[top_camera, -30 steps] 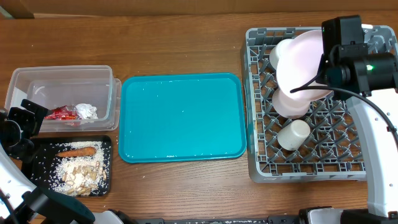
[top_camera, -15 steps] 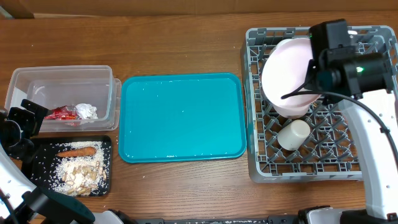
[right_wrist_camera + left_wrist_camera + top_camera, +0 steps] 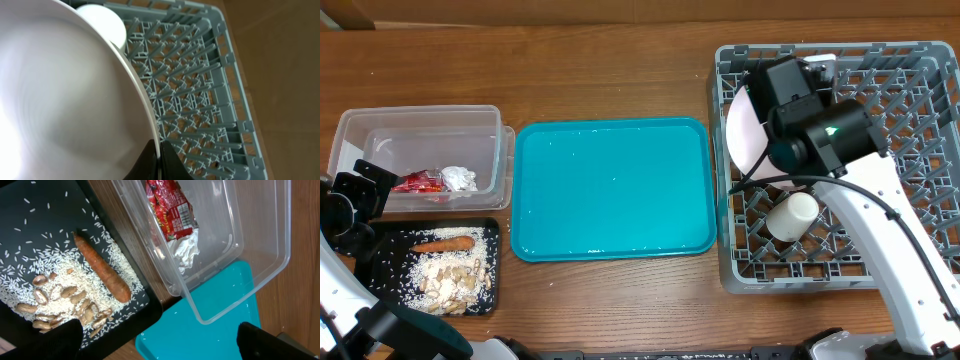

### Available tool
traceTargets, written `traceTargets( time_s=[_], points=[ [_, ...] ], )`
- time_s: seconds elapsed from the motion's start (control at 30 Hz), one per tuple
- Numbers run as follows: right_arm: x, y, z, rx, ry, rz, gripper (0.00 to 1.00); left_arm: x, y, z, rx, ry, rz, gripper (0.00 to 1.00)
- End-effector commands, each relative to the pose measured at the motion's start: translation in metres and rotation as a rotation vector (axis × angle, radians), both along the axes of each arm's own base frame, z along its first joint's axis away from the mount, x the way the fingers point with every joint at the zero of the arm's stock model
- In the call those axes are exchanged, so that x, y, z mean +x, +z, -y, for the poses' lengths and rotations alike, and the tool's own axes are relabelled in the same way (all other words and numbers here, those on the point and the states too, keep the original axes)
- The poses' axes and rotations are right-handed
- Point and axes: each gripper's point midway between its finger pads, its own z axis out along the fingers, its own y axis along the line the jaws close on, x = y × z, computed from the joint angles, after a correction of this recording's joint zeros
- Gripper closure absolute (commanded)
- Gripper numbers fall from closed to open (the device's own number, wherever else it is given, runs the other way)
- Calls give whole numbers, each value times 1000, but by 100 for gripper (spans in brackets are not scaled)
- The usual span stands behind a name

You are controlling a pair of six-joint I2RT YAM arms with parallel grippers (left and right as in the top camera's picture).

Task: Sort waste into correct bins and load items into the dishwasher
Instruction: 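Lower the plate upright into the rack's left slots with the right gripper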

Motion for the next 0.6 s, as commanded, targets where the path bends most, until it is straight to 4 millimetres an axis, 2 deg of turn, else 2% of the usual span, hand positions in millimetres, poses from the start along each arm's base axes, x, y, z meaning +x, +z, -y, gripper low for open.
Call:
traceTargets(
  time_s=[0.0, 0.23, 0.57],
  points=[
    [1, 8, 1, -44, -15, 41, 96, 2, 10, -1, 27, 3, 17, 0],
    [4, 15, 15, -175, -58, 56, 96, 2, 10, -1, 27, 3, 17, 0],
    [2, -27, 16, -228, -75, -66, 96, 2, 10, -1, 27, 3, 18, 0]
  ],
)
